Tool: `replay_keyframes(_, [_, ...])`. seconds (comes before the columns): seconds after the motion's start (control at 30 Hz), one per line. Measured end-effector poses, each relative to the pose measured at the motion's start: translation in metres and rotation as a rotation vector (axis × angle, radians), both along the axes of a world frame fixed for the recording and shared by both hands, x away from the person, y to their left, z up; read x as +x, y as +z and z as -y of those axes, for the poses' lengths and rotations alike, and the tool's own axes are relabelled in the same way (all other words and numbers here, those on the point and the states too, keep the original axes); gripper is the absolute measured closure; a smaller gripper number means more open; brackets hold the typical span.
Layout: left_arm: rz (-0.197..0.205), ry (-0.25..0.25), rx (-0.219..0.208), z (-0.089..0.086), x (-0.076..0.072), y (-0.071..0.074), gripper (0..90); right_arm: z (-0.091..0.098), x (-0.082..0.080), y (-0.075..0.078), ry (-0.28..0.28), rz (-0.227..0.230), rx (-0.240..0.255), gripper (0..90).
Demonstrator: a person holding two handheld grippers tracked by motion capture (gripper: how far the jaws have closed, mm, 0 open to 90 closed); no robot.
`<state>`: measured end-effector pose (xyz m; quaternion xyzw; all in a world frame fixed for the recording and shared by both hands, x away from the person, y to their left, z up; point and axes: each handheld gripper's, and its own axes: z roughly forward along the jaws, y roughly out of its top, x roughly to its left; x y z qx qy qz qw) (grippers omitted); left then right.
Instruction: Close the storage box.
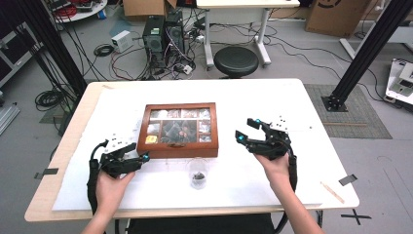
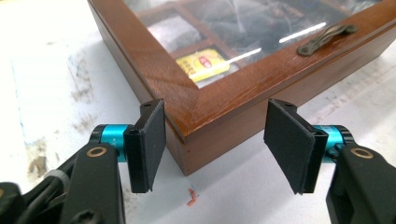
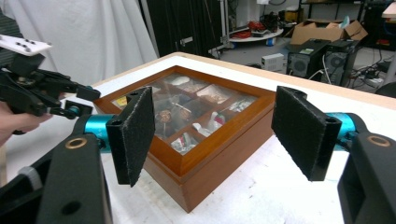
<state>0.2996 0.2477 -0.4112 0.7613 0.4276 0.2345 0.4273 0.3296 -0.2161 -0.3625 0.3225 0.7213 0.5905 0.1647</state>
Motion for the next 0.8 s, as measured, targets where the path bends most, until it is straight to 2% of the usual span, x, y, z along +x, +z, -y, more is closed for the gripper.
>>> replay_keyframes(0.07, [0.028, -0.01, 0.008, -0.001, -0.003, 0.004, 37.4, 0.002, 0.001, 0.0, -0.008, 0.002, -0.004, 30.9])
replay_keyframes(0.2, [0.135, -0.049, 0.031, -0.004, -0.008, 0.014, 35.2, 0.008, 0.002, -0.002, -0.042, 0.008, -0.035, 30.9])
replay_keyframes(0.3, [0.212, -0.068, 0.006, -0.01, -0.007, 0.021, 34.5, 0.013, 0.003, -0.003, -0.069, 0.015, -0.061, 30.9])
replay_keyframes(0.37, [0.24, -0.065, -0.022, -0.014, -0.005, 0.024, 32.7, 0.016, 0.004, -0.004, -0.085, 0.014, -0.072, 30.9])
replay_keyframes(0.47, [0.254, -0.068, -0.045, -0.018, -0.003, 0.027, 31.7, 0.02, 0.005, -0.007, -0.12, 0.011, -0.082, 30.9])
replay_keyframes(0.53, [0.26, -0.072, -0.046, -0.02, -0.002, 0.028, 31.5, 0.023, 0.004, -0.007, -0.132, 0.007, -0.084, 30.9])
replay_keyframes(0.63, [0.25, -0.083, -0.054, -0.021, 0.0, 0.029, 29.9, 0.027, 0.003, -0.007, -0.153, 0.006, -0.089, 30.8])
replay_keyframes(0.73, [0.227, -0.104, -0.099, -0.022, 0.004, 0.029, 26.4, 0.032, 0.003, -0.007, -0.167, 0.003, -0.088, 30.2])
replay_keyframes(0.8, [0.21, -0.11, -0.112, -0.022, 0.007, 0.029, 24.9, 0.034, 0.004, -0.008, -0.173, -0.002, -0.083, 29.8])
